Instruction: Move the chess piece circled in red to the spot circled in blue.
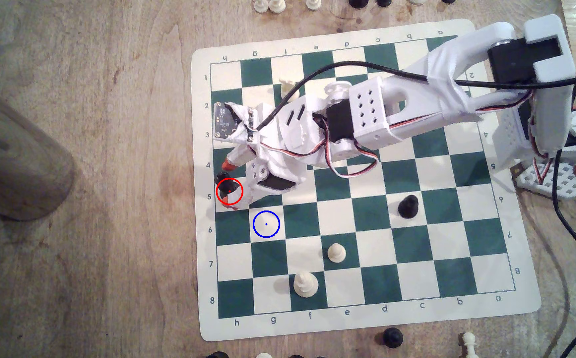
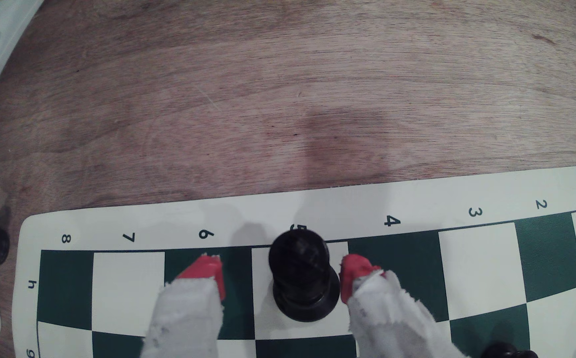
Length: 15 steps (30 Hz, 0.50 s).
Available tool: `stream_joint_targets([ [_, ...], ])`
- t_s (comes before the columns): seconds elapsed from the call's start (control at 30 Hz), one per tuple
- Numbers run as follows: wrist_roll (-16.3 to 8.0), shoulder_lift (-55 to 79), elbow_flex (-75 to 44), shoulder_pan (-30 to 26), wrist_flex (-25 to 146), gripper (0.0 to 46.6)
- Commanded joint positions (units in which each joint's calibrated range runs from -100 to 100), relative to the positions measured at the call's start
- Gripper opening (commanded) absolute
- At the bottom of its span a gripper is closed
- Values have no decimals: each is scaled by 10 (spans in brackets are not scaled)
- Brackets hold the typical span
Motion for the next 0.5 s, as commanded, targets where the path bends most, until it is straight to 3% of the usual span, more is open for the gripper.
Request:
stream_joint_targets([
  [0.0,-1,-14,-59,0,-12,179],
  [0.47,0,-4,-71,-6,-15,153],
])
